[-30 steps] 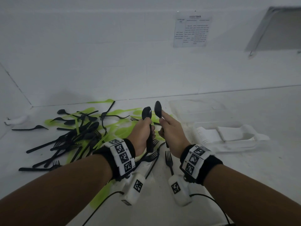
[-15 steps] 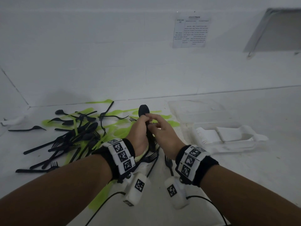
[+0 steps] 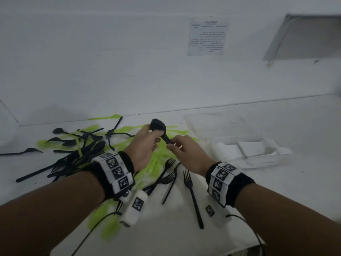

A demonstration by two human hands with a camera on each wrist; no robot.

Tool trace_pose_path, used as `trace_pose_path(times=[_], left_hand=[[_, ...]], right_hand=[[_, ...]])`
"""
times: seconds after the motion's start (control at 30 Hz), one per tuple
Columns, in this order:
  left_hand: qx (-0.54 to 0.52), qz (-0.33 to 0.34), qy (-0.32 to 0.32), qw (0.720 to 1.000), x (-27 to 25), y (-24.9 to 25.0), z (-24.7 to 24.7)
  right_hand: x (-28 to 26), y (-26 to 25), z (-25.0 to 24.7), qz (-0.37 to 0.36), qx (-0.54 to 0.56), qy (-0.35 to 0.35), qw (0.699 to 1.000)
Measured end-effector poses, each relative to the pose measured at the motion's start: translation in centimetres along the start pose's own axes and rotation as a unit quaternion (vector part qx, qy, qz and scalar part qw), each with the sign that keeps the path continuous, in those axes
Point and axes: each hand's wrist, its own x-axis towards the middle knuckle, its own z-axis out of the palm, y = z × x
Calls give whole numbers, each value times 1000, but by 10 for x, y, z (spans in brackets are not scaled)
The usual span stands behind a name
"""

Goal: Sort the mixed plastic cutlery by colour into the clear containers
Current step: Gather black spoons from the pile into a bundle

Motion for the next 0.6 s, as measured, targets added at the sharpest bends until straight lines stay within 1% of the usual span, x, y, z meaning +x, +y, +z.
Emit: trace_pose_path(times=[0.03, 0.07, 0.1, 0.17, 0.2, 0.27, 0.3, 0.33, 0.43, 0.53, 0.6], left_hand=[[32, 32, -12, 999, 1, 2, -9], [69, 61, -29, 995, 2, 5, -16], [119, 88, -45, 988, 4, 7, -20], [227, 132, -67, 963, 8, 7, -20], [274, 153, -70, 947, 10, 5, -16], [343, 206, -55, 915, 13, 0, -2], [355, 233, -44, 904, 13, -1, 7], [354, 253, -37, 900, 15, -3, 17], [326, 274, -38, 904, 25, -10, 45], [330, 261, -50, 906, 41, -14, 70], [335, 249, -48, 907, 54, -15, 87]], right_hand=[[2, 7, -8, -24, -110, 21, 993], [2, 12, -17, -46, -209, 44, 976], [2, 16, -27, -64, -286, 62, 954], [0, 18, -44, -91, -374, 72, 920], [-3, 19, -52, -100, -395, 72, 910], [-8, 22, -66, -104, -411, 75, 902], [-11, 24, -72, -99, -412, 73, 903], [-14, 26, -78, -94, -409, 68, 905], [-17, 39, -94, -70, -392, 41, 916], [-13, 58, -117, -28, -352, -3, 935], [-7, 74, -135, -19, -348, -15, 937]])
